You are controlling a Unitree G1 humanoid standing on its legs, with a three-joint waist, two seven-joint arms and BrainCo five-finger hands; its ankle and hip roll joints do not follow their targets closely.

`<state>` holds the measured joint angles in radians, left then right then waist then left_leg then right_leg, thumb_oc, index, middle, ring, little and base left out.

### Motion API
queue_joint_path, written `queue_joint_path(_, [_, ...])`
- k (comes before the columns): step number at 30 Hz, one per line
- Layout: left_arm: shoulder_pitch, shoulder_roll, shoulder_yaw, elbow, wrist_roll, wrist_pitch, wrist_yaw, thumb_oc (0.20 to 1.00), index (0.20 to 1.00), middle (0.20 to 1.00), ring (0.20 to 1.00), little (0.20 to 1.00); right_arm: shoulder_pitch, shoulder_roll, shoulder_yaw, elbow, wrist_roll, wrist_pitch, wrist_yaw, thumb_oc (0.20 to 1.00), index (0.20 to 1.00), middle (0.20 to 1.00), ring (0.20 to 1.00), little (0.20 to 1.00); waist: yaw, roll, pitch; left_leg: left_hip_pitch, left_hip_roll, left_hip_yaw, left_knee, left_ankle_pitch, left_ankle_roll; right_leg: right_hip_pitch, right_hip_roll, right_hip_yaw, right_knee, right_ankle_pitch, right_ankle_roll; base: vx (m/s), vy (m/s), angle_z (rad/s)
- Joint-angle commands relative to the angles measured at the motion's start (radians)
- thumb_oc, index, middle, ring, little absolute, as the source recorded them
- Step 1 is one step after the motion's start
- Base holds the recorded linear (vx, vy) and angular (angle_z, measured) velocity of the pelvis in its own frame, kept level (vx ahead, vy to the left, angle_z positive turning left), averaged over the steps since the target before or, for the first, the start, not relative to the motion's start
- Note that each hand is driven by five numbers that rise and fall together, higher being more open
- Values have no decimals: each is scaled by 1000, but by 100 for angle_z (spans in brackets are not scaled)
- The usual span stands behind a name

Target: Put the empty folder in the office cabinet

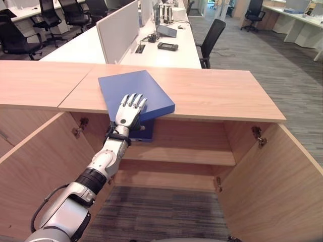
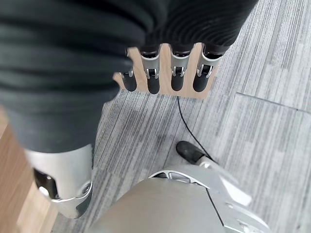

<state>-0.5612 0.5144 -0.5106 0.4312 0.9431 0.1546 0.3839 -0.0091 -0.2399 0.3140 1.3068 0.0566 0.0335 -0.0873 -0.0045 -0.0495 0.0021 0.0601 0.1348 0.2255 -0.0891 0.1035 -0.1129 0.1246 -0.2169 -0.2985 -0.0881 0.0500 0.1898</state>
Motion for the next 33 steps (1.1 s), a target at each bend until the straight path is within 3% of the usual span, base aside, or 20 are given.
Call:
queue_joint_path(1, [-191,23,-14,103,64,33,38,1000,1000,1000,1000,1000,-61,-10,58,45,-24,-5,-4,1000,1000,1000,1000,1000,3,-26,11,50,-59,-17,2,-156,34,-37,59,14,1,15,7,-8,-1,-7])
queue_joint_path(14, [-206,36,9,162,68,83,34,1000,1000,1000,1000,1000,-59,-7,66,42,-18,-4,3,1000,1000,1000,1000,1000,2,-27,12,54,-59,-14,2,-157,34,-35,59,14,1,15,7,-2,-1,-3])
queue_joint_path(15, [-202,36,8,171,68,85,32,573,573,573,573,573,-58,-7,66,41,-18,-4,3,1000,1000,1000,1000,1000,2,-27,12,54,-59,-13,2,-157,34,-35,59,14,1,15,7,0,0,0])
queue_joint_path(16, [-195,35,10,203,67,95,31,335,335,335,335,335,-58,-8,67,36,-19,-5,5,1000,1000,1000,1000,1000,2,-27,12,56,-59,-11,2,-157,34,-34,60,13,1,14,6,0,0,0])
queue_joint_path(17, [-195,34,9,205,66,95,33,200,200,200,200,200,-58,-8,67,36,-19,-5,5,1000,1000,1000,1000,1000,2,-27,12,56,-59,-11,2,-157,34,-34,60,13,1,14,6,0,0,0])
queue_joint_path(33, [-198,46,-53,511,47,126,38,200,200,200,200,200,-52,-10,80,47,-10,-20,3,1000,1000,1000,1000,1000,-7,-30,13,62,-61,3,2,-158,33,-37,63,23,1,19,7,1,2,-3])
